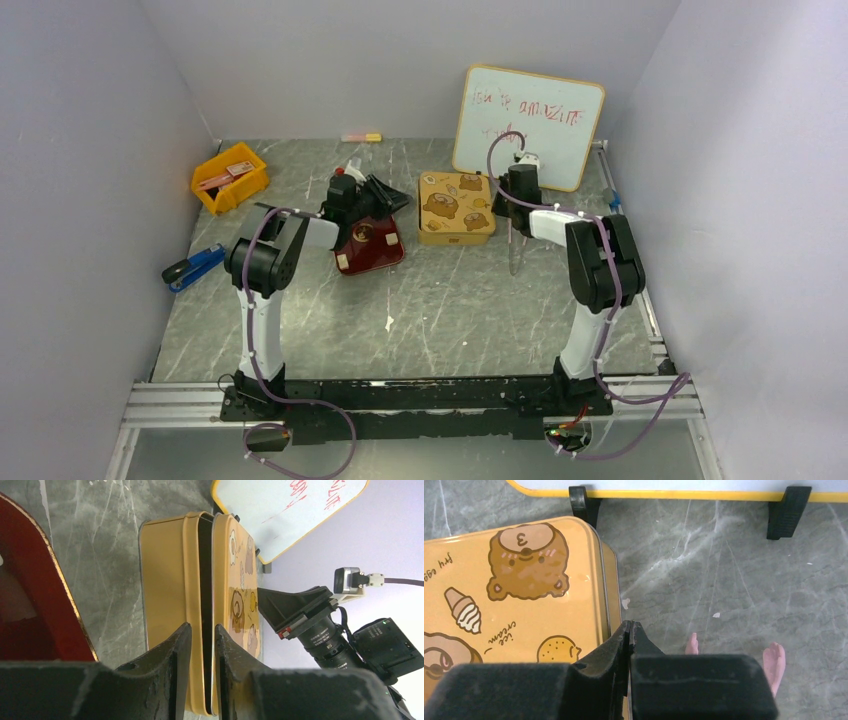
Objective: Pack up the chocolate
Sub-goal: Close the box lid on the packing box.
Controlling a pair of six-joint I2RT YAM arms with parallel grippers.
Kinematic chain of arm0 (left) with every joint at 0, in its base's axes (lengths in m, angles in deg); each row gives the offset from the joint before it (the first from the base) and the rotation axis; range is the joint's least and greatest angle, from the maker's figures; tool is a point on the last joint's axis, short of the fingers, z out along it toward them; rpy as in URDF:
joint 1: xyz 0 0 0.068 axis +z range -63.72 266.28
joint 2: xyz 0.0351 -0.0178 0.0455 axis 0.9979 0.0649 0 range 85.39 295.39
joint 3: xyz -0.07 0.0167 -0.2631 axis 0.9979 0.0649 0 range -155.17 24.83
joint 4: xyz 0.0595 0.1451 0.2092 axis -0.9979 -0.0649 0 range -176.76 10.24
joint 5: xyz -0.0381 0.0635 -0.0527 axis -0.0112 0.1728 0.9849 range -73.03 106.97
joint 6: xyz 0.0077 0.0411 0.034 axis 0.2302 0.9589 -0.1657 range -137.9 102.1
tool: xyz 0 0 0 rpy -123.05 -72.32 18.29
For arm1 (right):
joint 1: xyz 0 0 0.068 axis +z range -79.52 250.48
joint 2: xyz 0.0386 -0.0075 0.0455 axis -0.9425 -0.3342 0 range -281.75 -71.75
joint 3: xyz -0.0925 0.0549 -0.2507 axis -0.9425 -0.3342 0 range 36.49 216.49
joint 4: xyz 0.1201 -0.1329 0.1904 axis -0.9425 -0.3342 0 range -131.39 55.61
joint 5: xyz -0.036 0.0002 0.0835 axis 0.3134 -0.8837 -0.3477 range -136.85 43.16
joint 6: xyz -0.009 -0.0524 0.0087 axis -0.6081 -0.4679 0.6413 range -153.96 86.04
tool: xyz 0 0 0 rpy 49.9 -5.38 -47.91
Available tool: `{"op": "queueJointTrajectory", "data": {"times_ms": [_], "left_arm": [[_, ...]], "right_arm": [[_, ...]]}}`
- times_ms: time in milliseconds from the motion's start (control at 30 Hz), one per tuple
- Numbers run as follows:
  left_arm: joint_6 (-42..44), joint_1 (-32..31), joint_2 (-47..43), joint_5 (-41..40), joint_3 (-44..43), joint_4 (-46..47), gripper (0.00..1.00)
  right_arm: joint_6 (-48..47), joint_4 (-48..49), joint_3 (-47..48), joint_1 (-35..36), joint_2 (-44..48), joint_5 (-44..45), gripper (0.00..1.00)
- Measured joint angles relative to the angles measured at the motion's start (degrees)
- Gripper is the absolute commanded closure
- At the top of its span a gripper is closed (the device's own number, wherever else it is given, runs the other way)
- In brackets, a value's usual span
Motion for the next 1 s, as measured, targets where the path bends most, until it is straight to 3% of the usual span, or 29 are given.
{"op": "queueJointTrajectory", "data": {"times_ms": [1000], "left_arm": [[2.7, -1.0, 0.0, -1.5, -1.7, -4.2, 0.72]], "right_arm": [[0.0, 0.0, 1.3, 0.7, -1.2, -2.9, 0.96]]}}
